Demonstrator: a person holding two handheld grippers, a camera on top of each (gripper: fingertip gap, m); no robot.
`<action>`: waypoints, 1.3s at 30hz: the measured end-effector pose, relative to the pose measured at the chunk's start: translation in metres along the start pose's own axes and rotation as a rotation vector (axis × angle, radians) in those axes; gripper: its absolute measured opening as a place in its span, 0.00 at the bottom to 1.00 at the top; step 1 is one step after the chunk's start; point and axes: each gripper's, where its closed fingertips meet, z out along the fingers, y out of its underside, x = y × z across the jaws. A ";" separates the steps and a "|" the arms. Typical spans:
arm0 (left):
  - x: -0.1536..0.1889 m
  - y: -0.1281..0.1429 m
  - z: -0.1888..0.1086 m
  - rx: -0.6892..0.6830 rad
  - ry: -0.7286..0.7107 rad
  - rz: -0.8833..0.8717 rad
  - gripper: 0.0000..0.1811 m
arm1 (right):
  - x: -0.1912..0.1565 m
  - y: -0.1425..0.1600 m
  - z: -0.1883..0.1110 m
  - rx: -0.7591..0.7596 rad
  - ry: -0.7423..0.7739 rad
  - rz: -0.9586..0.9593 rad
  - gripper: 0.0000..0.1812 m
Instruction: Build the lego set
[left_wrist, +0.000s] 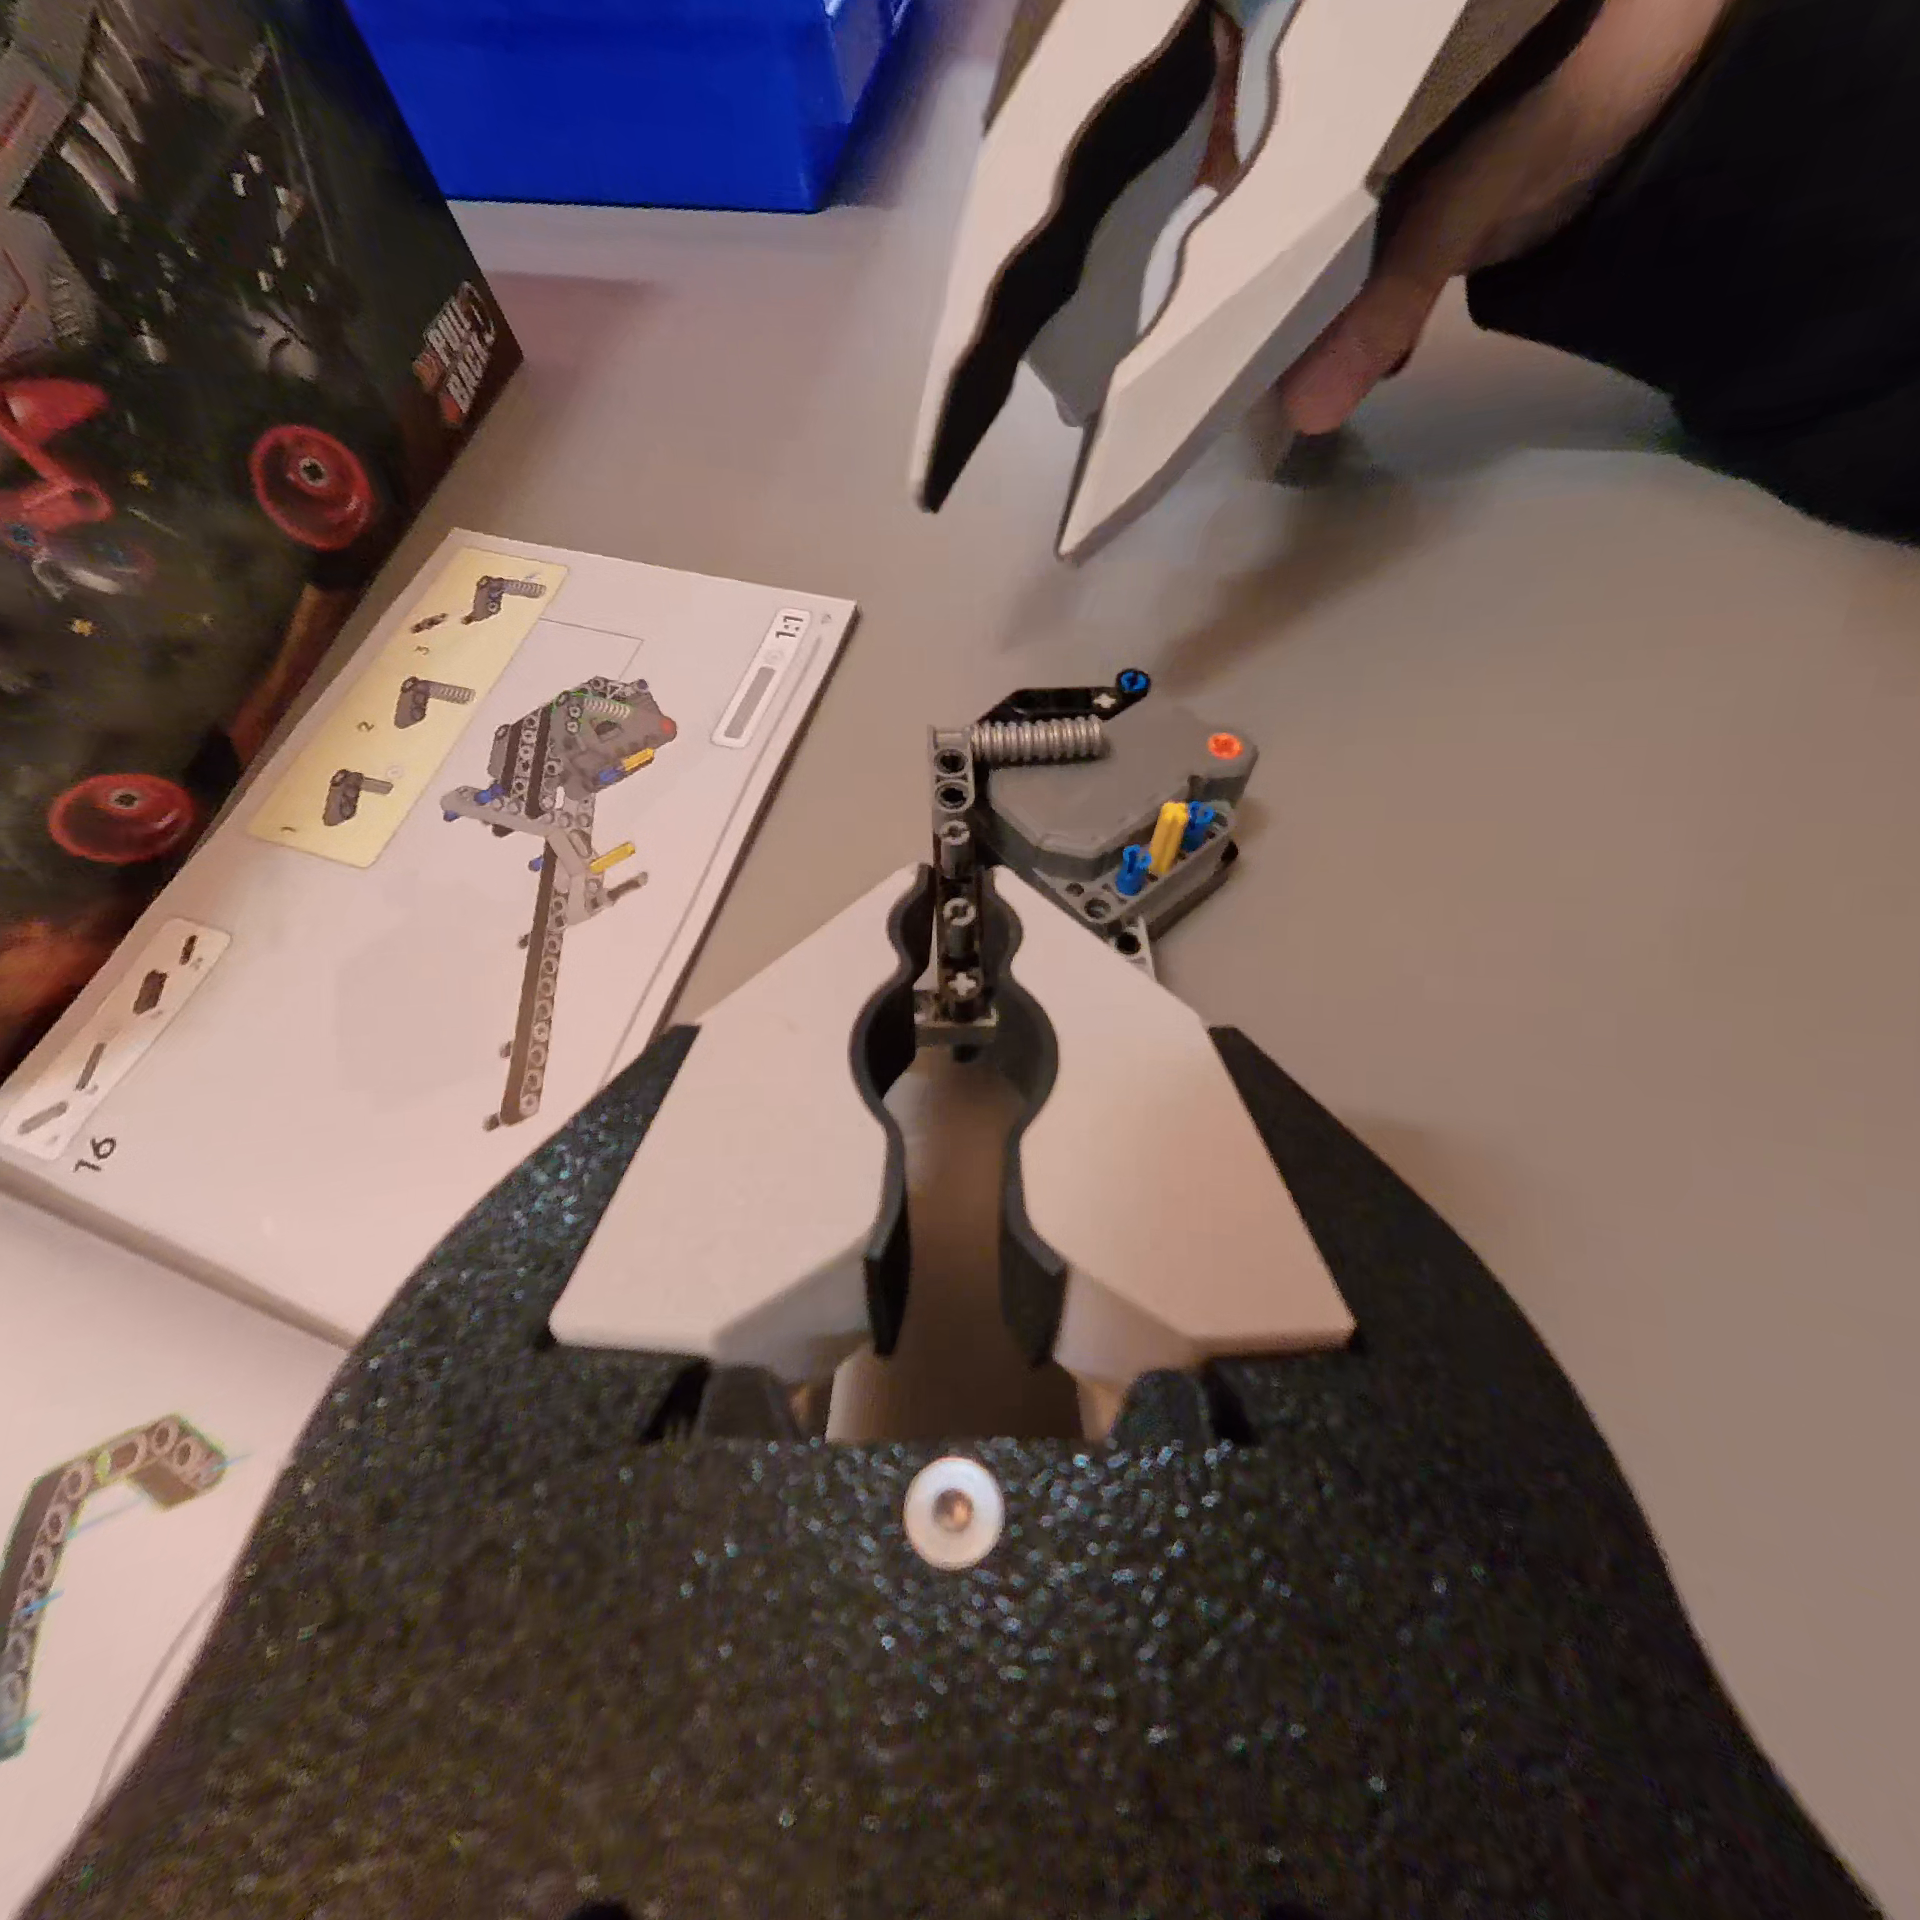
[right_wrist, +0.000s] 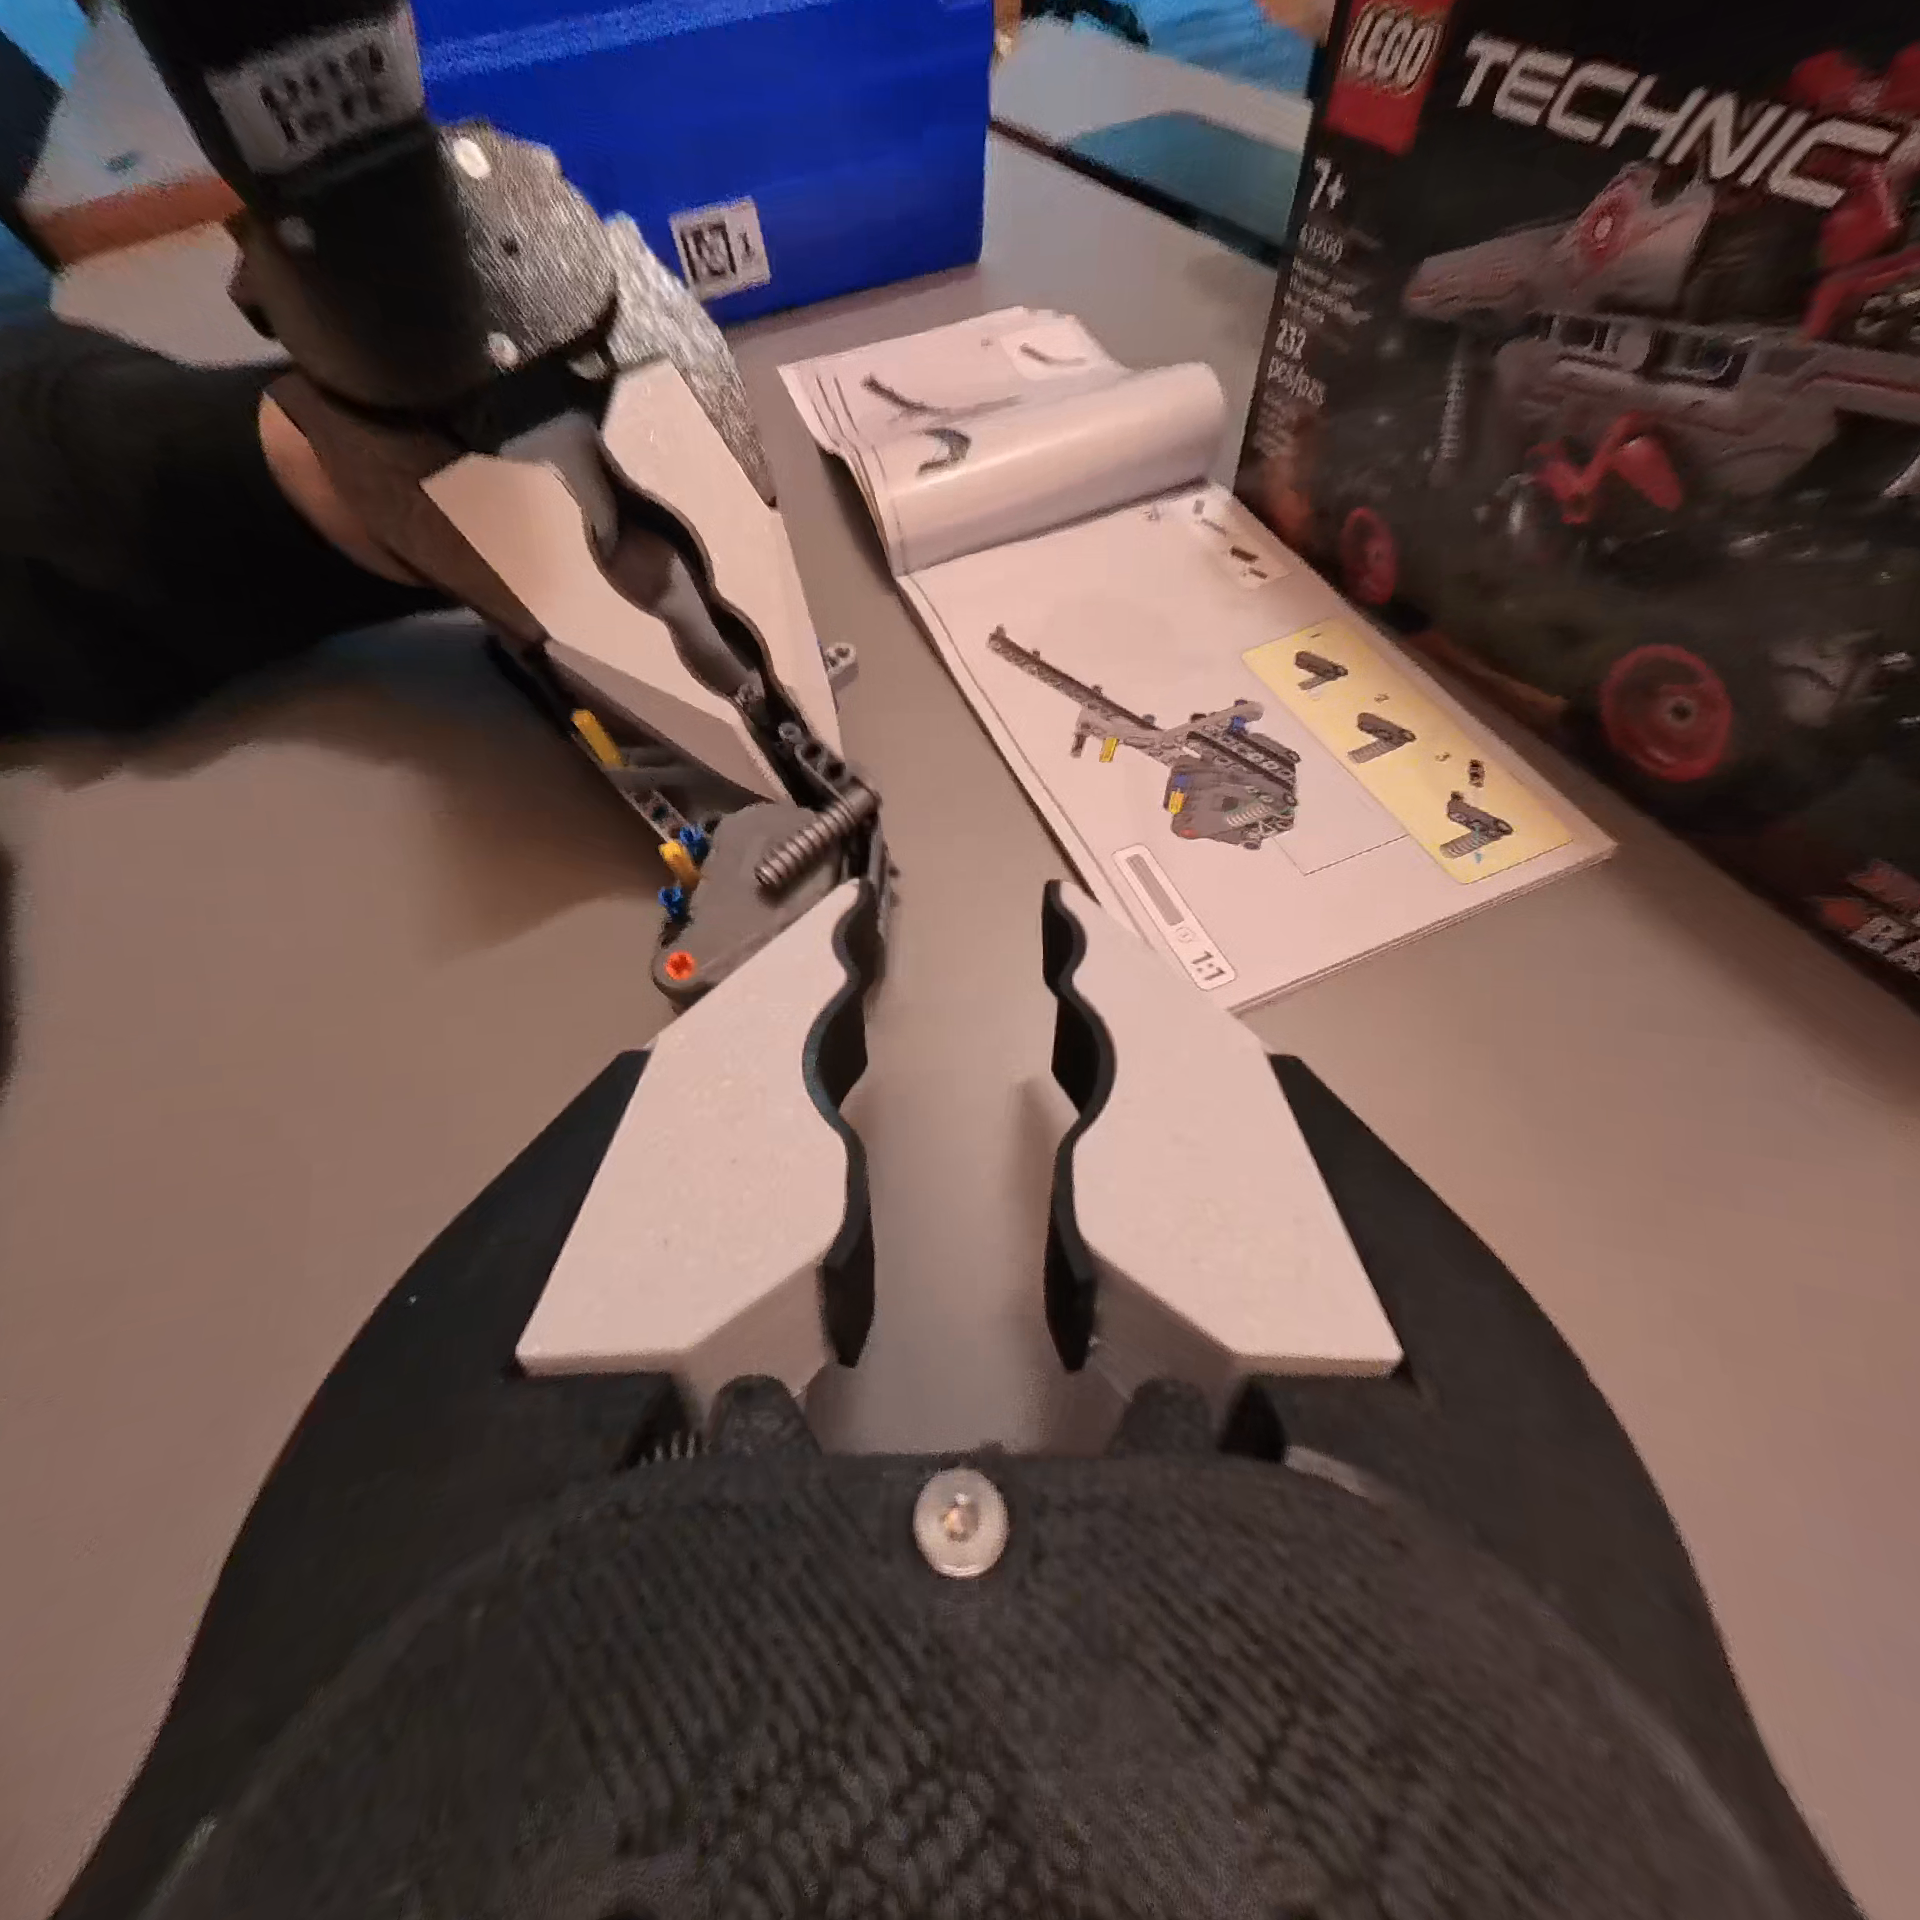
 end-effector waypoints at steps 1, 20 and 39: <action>-0.001 0.000 0.001 0.002 -0.006 -0.004 0.03 | -0.002 -0.002 -0.002 0.032 -0.022 0.020 0.16; -0.027 -0.001 -0.059 0.065 -0.082 -0.102 0.14 | -0.037 0.003 0.000 -0.016 -0.143 0.071 0.29; -0.028 -0.003 -0.074 0.195 -0.120 -0.122 0.15 | -0.039 0.027 0.026 -0.172 0.124 -0.238 0.24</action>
